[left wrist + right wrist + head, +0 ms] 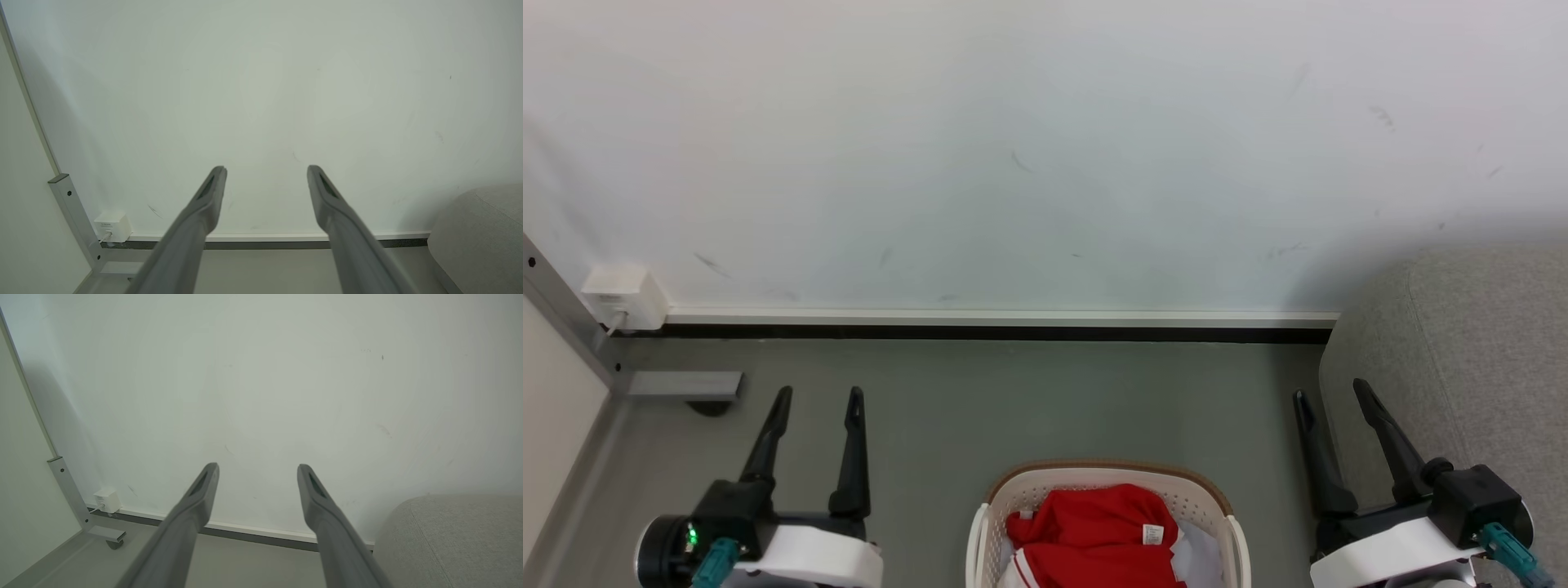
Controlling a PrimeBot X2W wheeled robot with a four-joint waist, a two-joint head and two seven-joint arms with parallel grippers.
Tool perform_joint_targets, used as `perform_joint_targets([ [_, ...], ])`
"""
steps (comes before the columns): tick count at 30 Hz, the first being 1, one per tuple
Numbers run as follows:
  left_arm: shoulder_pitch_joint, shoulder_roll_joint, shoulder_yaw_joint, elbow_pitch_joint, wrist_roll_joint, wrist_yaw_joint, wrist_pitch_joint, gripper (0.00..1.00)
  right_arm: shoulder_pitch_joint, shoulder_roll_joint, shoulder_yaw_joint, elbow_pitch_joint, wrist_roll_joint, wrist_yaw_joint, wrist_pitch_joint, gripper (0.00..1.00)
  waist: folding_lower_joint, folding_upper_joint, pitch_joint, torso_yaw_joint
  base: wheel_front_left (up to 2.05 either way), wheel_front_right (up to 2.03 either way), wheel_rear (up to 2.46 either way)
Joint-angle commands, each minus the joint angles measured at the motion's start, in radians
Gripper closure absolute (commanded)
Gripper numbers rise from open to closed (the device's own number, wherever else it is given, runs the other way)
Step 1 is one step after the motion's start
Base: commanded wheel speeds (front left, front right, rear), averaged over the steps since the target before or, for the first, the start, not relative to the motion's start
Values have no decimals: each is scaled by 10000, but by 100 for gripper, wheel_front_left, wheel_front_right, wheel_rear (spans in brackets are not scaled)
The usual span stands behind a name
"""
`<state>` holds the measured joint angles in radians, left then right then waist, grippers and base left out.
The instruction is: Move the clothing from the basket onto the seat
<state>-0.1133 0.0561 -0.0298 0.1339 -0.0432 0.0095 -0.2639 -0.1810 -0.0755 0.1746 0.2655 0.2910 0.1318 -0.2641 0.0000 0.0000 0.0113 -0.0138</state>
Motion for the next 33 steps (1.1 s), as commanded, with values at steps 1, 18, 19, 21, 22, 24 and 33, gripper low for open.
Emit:
perform_joint_targets([
  [1, -22, 16, 48, 14, 117, -21, -10, 0, -56, -17, -32, -3, 13, -21, -4, 0, 0, 0, 1, -2, 0, 0, 0],
  [18, -140, -13, 189, -69, -85, -171, -9, 0, -257, 33, -47, -92, 110, -21, -3, 0, 0, 0, 224, -208, 0, 0, 0],
  [19, -182, -13, 179, -74, -72, -187, -9, 0, -276, 36, -46, -103, 120, -21, -3, 0, 0, 0, 270, -232, 0, 0, 0],
  [21, -276, -12, 193, -106, -39, -224, -9, 0, -359, 42, -71, -157, 130, -21, -3, 0, 0, 0, 405, -303, 0, 0, 0],
  [22, -316, -13, 191, -120, -33, -236, -9, 0, -415, 47, -94, -196, 136, -21, -3, 0, 0, 0, 468, -340, 0, 0, 0],
  [24, -376, -16, 192, -128, -41, -264, -9, 0, -499, 53, -126, -275, 116, -21, -3, 0, 0, 0, 581, -426, 0, 0, 0],
  [33, -886, -22, 236, -241, -98, -440, -9, 0, -1096, 95, -237, -682, 119, -21, -3, 0, 0, 0, 1612, -935, 0, 0, 0],
])
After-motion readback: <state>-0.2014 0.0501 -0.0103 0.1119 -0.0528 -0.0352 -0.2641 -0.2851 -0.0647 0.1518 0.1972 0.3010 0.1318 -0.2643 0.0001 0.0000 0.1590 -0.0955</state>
